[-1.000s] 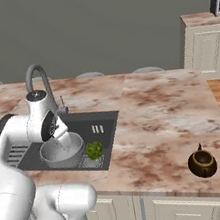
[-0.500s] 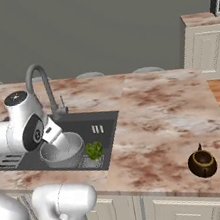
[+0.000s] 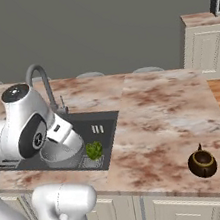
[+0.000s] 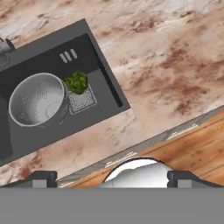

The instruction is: Pick the colander and teapot and place them in the sink. Then turn on the water.

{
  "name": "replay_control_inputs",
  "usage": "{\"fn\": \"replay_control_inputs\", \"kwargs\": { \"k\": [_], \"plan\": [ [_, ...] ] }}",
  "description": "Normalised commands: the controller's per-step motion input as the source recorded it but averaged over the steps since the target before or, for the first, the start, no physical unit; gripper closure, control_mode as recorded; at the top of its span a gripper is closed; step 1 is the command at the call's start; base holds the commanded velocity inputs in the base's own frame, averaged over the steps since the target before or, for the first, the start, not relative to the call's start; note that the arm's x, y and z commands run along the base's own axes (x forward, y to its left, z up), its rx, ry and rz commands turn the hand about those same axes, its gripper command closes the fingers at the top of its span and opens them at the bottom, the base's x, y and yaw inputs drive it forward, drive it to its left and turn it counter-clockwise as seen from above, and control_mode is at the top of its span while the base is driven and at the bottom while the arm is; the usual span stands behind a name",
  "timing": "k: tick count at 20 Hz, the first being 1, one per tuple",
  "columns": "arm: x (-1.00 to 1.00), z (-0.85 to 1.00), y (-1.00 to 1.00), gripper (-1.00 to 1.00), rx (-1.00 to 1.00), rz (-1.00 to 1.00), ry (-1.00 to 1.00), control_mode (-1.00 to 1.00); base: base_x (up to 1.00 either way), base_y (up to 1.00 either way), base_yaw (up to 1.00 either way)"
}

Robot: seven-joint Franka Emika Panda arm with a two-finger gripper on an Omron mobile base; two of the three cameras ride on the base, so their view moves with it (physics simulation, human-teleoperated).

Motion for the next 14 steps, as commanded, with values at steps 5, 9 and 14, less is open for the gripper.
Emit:
{"fn": "replay_control_inputs", "kwargs": {
  "k": [5,9,14],
  "plan": [
    [-0.78,0.16,-0.7,-1.0,-0.02,0.11,0.0,-1.0,0.0,0.0,0.0],
    [-0.79,0.01,-0.61,-1.0,-0.08,0.09,0.0,-1.0,0.0,0.0,0.0],
    [-0.66,0.07,-0.45,-1.0,-0.11,0.05,0.0,-1.0,0.0,0.0,0.0]
  ]
}}
